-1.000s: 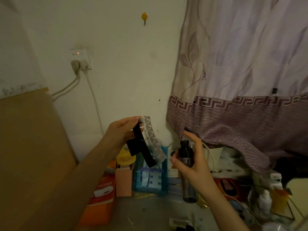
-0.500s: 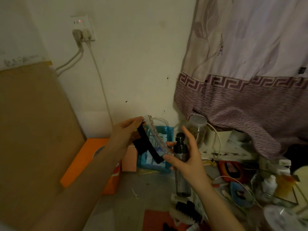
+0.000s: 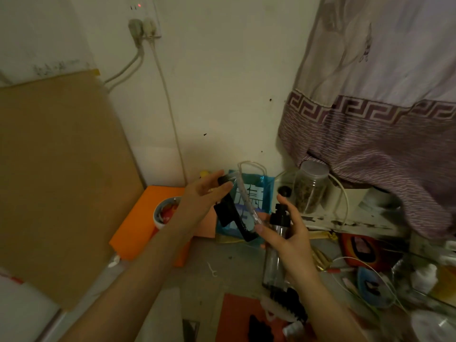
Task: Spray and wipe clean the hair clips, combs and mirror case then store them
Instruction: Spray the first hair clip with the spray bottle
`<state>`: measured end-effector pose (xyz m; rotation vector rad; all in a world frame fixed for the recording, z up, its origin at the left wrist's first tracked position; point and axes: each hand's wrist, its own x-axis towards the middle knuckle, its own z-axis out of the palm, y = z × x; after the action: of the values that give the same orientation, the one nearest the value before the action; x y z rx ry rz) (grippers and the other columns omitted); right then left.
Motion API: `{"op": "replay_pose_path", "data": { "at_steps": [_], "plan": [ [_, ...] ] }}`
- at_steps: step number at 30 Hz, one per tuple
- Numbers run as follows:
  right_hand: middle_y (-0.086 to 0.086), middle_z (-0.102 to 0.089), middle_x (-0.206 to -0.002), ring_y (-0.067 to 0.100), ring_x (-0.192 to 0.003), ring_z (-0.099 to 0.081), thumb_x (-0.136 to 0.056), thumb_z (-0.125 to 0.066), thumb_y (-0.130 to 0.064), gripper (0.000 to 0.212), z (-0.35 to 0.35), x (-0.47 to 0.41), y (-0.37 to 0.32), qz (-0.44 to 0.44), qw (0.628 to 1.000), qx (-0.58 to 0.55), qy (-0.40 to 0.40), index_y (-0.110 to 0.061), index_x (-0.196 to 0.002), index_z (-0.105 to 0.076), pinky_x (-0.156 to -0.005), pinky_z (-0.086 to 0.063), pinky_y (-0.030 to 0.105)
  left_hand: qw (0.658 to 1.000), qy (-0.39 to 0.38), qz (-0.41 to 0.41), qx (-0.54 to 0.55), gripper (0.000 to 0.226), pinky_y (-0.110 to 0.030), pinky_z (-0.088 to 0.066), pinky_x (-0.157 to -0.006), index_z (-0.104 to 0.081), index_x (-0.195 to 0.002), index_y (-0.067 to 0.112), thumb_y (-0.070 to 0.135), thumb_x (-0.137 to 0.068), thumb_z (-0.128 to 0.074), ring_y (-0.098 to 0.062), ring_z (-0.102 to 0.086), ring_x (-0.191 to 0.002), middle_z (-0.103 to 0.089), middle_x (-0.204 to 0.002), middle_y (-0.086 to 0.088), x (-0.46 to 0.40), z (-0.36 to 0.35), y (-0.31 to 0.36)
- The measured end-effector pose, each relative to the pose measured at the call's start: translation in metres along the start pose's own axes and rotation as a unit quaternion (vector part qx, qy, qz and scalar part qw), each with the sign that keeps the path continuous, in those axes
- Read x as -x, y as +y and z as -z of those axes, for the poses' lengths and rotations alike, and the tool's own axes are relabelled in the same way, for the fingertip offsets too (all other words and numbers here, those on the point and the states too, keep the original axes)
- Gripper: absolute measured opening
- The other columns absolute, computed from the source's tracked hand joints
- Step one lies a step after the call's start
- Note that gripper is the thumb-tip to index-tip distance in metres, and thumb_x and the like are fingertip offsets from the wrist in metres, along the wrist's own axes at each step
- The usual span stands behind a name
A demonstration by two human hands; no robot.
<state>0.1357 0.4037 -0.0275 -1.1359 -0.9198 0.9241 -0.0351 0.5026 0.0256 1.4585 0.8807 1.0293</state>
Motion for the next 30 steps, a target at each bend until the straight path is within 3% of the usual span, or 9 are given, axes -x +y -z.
{"op": "replay_pose_path", "data": {
  "at_steps": [2,5,8,12,17,21,25,30],
  "plan": [
    [0.002,-0.072,-0.099,0.017,-0.088,-0.070,-0.076,-0.074,0.000,0.069,0.000,0.001,0.004,-0.022,1.000,-0.023,0.001,-0.035,-0.130,-0.049,-0.062,-0.059,0.033,1.000,-0.019,0.008,-0.004,0.064,-0.018,-0.052,-0.087,-0.055,-0.130,0.027,0.039,-0.069,-0.070,-0.004,-0.061,-0.110,-0.066,-0.120,0.010,0.005,0.004,-0.007],
    [0.001,-0.074,-0.096,0.018,-0.087,-0.071,-0.076,-0.073,-0.001,0.067,0.000,0.001,0.009,-0.041,0.998,-0.044,0.000,-0.033,-0.130,-0.050,-0.064,-0.060,0.032,1.000,-0.028,0.007,0.002,0.059,-0.012,-0.052,-0.080,-0.055,-0.121,0.041,0.031,-0.066,-0.074,0.005,-0.061,-0.106,-0.068,-0.111,0.022,0.016,0.011,-0.019],
    [0.004,-0.074,-0.097,0.020,-0.090,-0.071,-0.077,-0.072,-0.002,0.068,-0.004,0.003,0.018,-0.060,0.996,-0.065,-0.005,-0.027,-0.135,-0.048,-0.064,-0.059,0.033,0.999,-0.026,0.015,0.016,0.059,-0.021,-0.054,-0.087,-0.060,-0.116,0.050,0.029,-0.065,-0.080,-0.001,-0.059,-0.113,-0.066,-0.115,0.024,0.031,0.017,-0.034],
    [0.004,-0.075,-0.096,0.018,-0.086,-0.071,-0.077,-0.072,-0.003,0.067,-0.011,0.007,0.035,-0.084,0.993,-0.082,-0.013,-0.024,-0.136,-0.046,-0.059,-0.057,0.026,0.999,0.000,0.031,0.038,0.073,-0.018,-0.054,-0.077,-0.053,-0.116,0.063,0.038,-0.056,-0.087,0.001,-0.059,-0.112,-0.063,-0.121,0.024,0.057,0.020,-0.052],
    [0.008,-0.073,-0.092,0.021,-0.068,-0.068,-0.067,-0.077,-0.016,0.067,-0.022,0.015,0.057,-0.113,0.989,-0.089,-0.019,-0.030,-0.128,-0.053,-0.054,-0.055,0.027,0.997,0.033,0.041,0.053,0.078,-0.021,-0.054,-0.079,-0.044,-0.129,0.058,0.027,-0.068,-0.083,-0.010,-0.062,-0.114,-0.063,-0.125,0.014,0.086,0.025,-0.077],
    [-0.004,-0.072,-0.085,0.021,-0.077,-0.071,-0.071,-0.076,-0.010,0.064,-0.029,0.022,0.077,-0.134,0.989,-0.062,-0.028,-0.030,-0.127,-0.051,-0.054,-0.056,0.027,0.994,0.066,0.069,0.056,0.069,-0.029,-0.055,-0.085,-0.050,-0.128,0.052,0.026,-0.072,-0.080,-0.020,-0.062,-0.115,-0.065,-0.123,0.003,0.105,0.032,-0.094],
    [-0.006,-0.072,-0.083,0.018,-0.068,-0.070,-0.068,-0.077,-0.014,0.061,-0.040,0.032,0.094,-0.174,0.983,-0.042,-0.049,-0.035,-0.120,-0.053,-0.052,-0.056,0.029,0.987,0.113,0.095,0.056,0.061,-0.042,-0.052,-0.091,-0.058,-0.126,0.037,0.022,-0.071,-0.077,-0.023,-0.063,-0.112,-0.068,-0.117,-0.002,0.120,0.041,-0.110],
    [0.002,-0.072,-0.093,0.018,-0.067,-0.069,-0.074,-0.078,-0.010,0.054,-0.059,0.047,0.117,-0.208,0.976,-0.009,-0.060,-0.038,-0.114,-0.055,-0.053,-0.055,0.029,0.984,0.125,0.122,0.039,0.056,-0.029,-0.055,-0.082,-0.056,-0.130,0.029,0.019,-0.077,-0.071,-0.016,-0.063,-0.109,-0.068,-0.114,0.002,0.132,0.062,-0.129]
  ]
}}
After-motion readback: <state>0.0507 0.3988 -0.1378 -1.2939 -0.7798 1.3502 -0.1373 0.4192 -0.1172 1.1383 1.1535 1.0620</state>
